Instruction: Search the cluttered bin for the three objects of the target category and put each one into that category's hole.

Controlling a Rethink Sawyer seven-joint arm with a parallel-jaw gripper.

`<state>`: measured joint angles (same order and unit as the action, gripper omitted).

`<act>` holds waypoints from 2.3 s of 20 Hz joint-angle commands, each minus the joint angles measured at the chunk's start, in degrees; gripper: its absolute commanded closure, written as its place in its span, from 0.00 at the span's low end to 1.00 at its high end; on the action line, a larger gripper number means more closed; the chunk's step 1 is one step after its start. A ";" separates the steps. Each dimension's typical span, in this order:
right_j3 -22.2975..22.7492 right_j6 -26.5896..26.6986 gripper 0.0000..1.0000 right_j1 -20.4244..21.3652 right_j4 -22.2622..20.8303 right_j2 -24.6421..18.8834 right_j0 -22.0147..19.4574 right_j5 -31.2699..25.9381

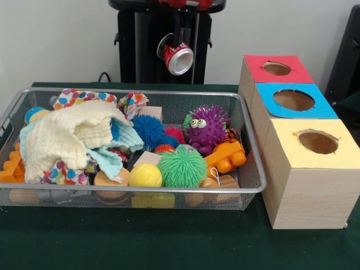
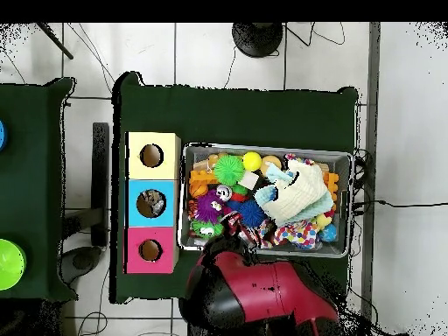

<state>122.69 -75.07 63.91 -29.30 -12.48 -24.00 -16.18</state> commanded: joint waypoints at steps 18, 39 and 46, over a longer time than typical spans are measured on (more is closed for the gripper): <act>-6.43 -34.31 1.00 -6.57 22.25 17.77 18.79 -3.66; -15.71 -42.12 1.00 -13.20 33.93 27.79 35.38 -12.81; -17.49 -42.66 1.00 -16.30 35.78 29.27 37.10 -12.15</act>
<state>109.58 -101.52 52.26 3.15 14.88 12.68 -22.69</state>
